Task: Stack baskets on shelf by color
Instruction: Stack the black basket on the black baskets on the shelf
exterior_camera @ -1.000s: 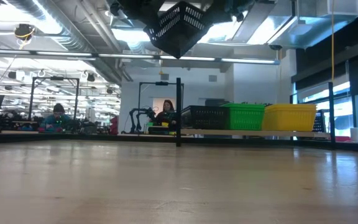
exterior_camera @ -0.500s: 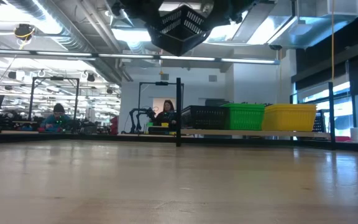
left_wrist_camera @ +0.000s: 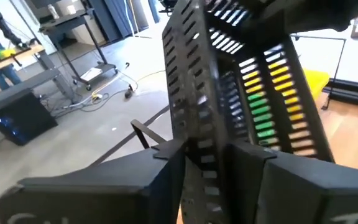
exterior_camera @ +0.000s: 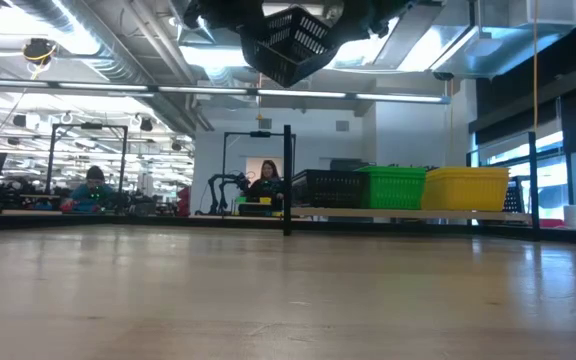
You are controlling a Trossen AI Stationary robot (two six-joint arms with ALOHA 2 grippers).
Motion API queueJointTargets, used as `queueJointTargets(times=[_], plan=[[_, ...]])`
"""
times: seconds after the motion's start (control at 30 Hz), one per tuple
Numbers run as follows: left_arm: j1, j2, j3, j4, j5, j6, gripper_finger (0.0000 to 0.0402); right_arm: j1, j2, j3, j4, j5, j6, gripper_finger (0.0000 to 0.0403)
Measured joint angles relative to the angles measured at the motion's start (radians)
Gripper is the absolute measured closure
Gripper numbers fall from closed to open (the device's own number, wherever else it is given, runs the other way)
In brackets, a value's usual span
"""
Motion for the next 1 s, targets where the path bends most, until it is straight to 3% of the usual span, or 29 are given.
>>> queueJointTargets(times=[0.13, 0.43, 0.67, 0.8, 1.0], plan=[[-0.003, 0.000, 0.000, 0.002, -0.002, -0.017, 0.0312, 0.001, 0.000, 0.000, -0.004, -0.005, -0.001, 0.0402], [-0.100, -0.026, 0.001, 0.077, -0.047, 0.287, 0.0311, -0.007, 0.000, 0.000, -0.060, -0.005, -0.005, 0.0402], [-0.152, -0.042, 0.000, 0.171, -0.105, 0.373, 0.0311, -0.055, 0.000, 0.000, -0.088, -0.010, -0.093, 0.0403], [-0.167, -0.062, 0.000, 0.168, -0.124, 0.400, 0.0314, -0.139, 0.000, 0.000, -0.104, -0.119, -0.191, 0.0403], [-0.166, -0.062, 0.001, 0.168, -0.135, 0.399, 0.0312, -0.315, 0.001, 0.000, -0.112, -0.426, -0.243, 0.0403]])
